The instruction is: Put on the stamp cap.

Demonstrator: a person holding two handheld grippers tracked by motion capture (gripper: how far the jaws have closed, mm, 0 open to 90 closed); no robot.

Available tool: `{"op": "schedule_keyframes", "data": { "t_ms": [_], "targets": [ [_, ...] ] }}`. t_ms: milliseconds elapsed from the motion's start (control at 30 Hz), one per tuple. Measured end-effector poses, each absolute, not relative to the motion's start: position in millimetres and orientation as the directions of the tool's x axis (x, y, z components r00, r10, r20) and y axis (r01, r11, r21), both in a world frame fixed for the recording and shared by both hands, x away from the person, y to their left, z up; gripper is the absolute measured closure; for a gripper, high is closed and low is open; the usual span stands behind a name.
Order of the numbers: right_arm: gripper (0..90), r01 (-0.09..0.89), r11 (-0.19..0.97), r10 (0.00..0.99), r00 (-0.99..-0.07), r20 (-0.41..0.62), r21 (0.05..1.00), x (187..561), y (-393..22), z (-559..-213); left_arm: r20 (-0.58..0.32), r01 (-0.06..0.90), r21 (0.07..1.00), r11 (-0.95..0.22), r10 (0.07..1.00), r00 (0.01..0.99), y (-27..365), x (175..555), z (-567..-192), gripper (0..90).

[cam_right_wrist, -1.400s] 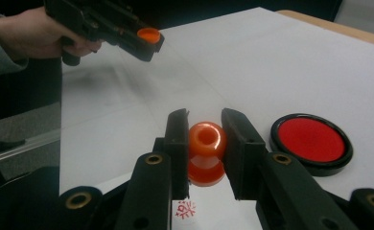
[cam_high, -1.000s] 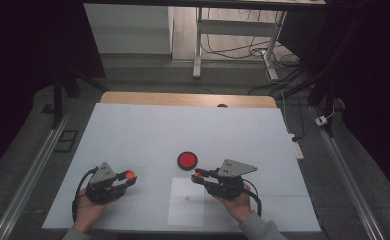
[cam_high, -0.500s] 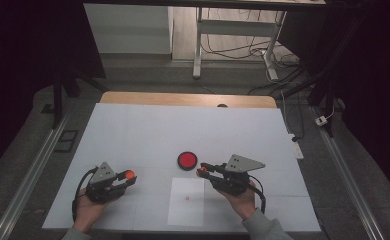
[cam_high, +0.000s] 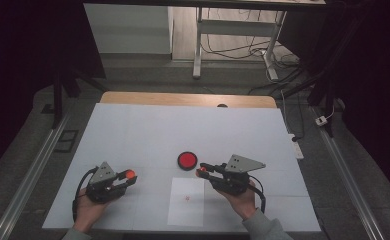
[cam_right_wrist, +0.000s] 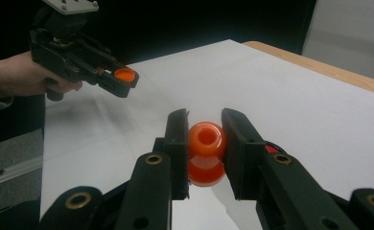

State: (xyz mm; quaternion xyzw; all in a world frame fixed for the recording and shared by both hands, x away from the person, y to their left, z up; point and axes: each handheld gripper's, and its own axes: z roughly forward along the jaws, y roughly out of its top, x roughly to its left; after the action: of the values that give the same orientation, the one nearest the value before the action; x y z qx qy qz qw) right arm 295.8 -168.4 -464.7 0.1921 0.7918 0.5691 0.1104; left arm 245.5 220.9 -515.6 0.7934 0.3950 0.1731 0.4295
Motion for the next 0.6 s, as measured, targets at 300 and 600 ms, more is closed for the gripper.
{"op": "schedule_keyframes", "data": {
  "t_ms": [300, 600],
  "targets": [
    [72.4, 0.185, 0.277, 0.420, -0.906, 0.054, 0.943, 296.8, -167.6, -464.7, -0.059, 0.451, 0.832, -0.322, 0.758, 0.649, 211.6, 245.2, -510.4, 64.5],
    [72.4, 0.201, 0.270, 0.417, -0.906, 0.074, 0.942, 297.9, -167.5, -467.4, -0.056, 0.434, 0.836, -0.335, 0.734, 0.677, 199.8, 247.1, -508.7, 64.5]
  ]
}}
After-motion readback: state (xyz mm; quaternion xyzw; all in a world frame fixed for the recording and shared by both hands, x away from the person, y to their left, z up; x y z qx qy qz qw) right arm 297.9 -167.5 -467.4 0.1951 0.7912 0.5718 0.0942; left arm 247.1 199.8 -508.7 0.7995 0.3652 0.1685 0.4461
